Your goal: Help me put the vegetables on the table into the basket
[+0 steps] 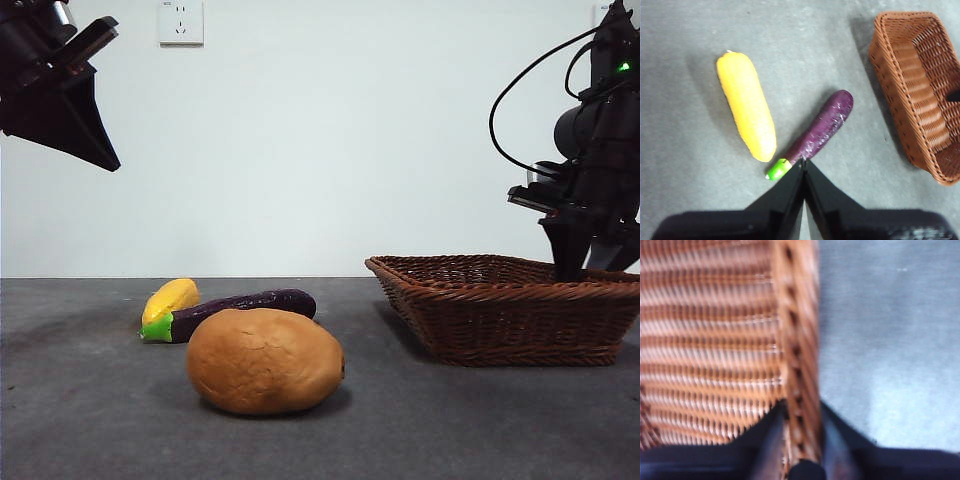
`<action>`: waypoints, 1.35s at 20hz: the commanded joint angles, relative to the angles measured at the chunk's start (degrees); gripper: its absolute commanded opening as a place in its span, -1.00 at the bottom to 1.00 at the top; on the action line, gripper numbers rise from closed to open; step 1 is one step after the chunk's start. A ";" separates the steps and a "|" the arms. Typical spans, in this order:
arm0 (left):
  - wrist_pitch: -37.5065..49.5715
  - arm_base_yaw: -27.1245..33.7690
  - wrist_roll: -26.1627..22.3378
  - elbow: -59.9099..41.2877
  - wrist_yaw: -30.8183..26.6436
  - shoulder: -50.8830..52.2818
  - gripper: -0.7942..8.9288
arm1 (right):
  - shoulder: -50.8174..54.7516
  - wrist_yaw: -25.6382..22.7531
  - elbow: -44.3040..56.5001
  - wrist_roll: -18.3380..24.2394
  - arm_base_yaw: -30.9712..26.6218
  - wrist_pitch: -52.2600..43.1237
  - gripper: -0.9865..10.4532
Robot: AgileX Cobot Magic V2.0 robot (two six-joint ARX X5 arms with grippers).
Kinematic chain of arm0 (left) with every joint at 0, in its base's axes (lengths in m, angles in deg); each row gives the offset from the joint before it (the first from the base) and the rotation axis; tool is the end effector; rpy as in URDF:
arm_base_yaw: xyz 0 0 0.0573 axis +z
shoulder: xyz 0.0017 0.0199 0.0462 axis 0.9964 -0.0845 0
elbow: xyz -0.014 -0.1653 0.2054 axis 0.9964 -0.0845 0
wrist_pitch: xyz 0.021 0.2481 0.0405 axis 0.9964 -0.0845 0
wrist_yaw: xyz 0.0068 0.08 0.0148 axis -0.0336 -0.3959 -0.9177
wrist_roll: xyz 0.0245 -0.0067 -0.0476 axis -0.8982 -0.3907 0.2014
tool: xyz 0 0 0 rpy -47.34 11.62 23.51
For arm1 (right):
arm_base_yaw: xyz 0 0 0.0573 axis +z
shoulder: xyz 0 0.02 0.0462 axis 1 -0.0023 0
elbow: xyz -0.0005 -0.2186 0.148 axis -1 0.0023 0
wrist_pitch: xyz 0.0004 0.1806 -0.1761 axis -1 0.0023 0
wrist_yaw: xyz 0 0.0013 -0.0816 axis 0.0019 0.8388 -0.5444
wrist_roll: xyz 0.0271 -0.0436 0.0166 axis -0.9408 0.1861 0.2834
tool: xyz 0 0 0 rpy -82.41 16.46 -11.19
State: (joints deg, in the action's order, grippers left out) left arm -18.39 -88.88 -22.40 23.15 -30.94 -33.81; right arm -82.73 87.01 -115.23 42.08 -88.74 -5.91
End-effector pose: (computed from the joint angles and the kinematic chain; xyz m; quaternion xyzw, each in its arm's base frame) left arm 0.3038 -0.0337 0.2863 -0.1287 0.4410 -0.2327 0.8572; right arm 0.3948 0.0162 0.1926 0.0921 0.6667 0.1144 0.7307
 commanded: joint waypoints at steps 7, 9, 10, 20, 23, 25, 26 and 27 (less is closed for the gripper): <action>-1.01 -7.45 -11.15 -0.17 23.54 -0.42 -0.85 | 5.86 -0.20 -1.44 2.29 0.04 8.52 -0.86; 0.98 -9.53 -10.43 -0.17 27.02 -0.42 -0.85 | 10.75 -0.22 -1.44 2.29 -0.07 9.33 -0.86; 2.21 -10.40 -7.78 -0.17 24.87 -0.42 -0.84 | 13.25 -0.22 -1.44 2.32 -0.07 10.27 -0.86; 0.85 -13.25 10.14 6.95 -9.05 -6.51 -0.34 | 32.61 -0.24 -1.44 3.39 -0.04 17.46 -0.86; -4.66 -13.53 9.81 14.14 -14.10 -13.46 -0.02 | 35.45 -0.26 -1.44 3.43 -0.02 17.66 -0.86; -8.87 -13.55 9.55 18.75 -19.15 -18.56 0.14 | 36.70 -0.26 -1.44 3.58 -0.02 17.88 -0.86; -10.93 -13.53 9.20 21.00 -21.09 -21.11 0.15 | 37.03 -0.26 -1.44 3.61 -0.02 18.05 -0.86; -12.28 -13.53 9.14 22.97 -22.16 -23.58 0.15 | 37.33 -0.26 -1.42 3.76 -0.02 18.43 -0.86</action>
State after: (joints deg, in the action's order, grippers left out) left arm -30.67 -102.21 -12.74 46.16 -52.97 -56.65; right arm -45.86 86.13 -116.81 45.27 -88.85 12.41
